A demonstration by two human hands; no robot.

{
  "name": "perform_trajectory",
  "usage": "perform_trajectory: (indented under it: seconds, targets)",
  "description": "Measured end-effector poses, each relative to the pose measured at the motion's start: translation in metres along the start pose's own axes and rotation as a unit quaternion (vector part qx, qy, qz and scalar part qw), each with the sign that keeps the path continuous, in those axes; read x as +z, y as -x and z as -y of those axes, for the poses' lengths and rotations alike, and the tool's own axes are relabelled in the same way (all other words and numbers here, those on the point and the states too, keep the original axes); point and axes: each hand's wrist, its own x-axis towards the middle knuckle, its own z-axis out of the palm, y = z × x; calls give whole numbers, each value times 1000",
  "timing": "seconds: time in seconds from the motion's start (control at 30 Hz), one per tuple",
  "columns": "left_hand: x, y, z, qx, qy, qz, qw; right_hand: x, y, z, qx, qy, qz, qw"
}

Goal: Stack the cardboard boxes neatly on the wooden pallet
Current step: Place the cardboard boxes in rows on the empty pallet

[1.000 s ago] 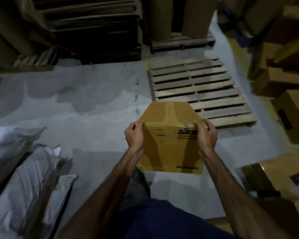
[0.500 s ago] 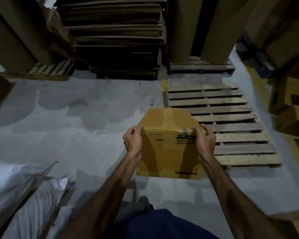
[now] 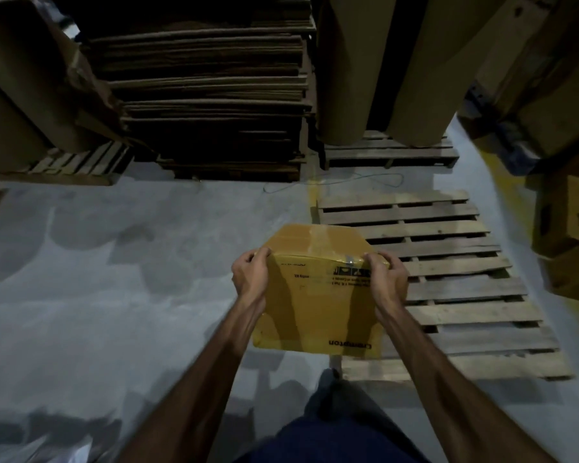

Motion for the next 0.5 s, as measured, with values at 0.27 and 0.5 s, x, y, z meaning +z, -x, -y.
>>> perform_trajectory:
  seconds: [0.27,0.5]
  targets:
    - [62,-90,-64,4,-52,-17,999,66,-105,34,54,3,43,998]
    - [132,-189,-102,18,-104,50,993,108,-175,61,84,-39,4,996]
